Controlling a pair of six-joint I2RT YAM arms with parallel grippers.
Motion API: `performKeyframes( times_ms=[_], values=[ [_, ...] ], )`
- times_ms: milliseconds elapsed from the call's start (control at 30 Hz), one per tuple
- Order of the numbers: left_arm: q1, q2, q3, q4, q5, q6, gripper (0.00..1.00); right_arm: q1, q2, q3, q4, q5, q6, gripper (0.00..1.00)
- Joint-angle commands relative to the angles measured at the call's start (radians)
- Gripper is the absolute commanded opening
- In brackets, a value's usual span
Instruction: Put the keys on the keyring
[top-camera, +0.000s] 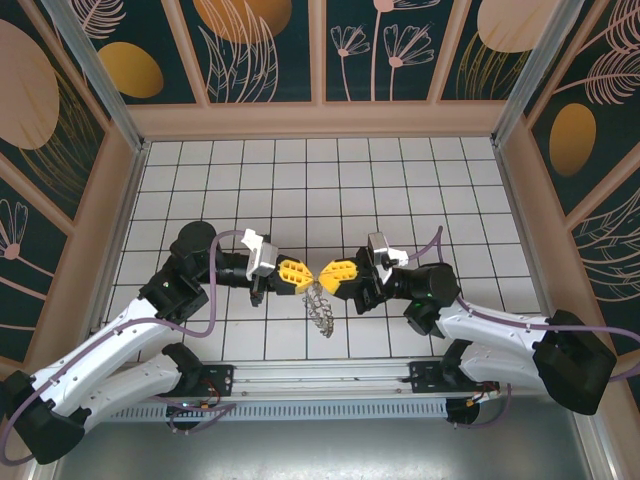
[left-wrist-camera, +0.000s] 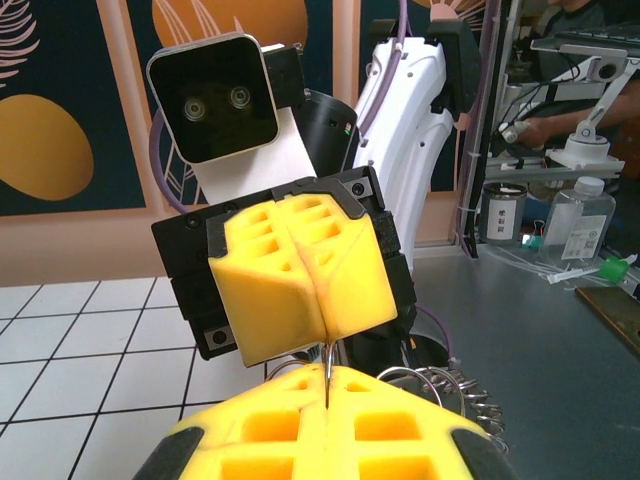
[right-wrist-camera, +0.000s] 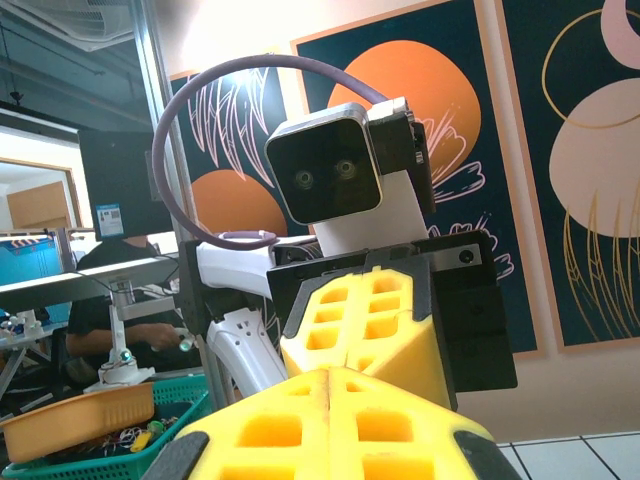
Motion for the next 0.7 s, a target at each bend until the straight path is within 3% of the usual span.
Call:
performKeyframes(
  times_ms=[0, 667],
  values=[
    [0.000, -0.001, 0.027, 0.027, -0.025, 0.017, 0.00, 0.016, -0.002, 0.024, 0.051, -0.023, 0.007, 0.00],
    [-0.001, 0.011, 0.042, -0.008, -0.031, 0.031, 0.00, 0.032, 0.051, 0.043, 0.128, 0.005, 0.042, 0.00]
  ],
)
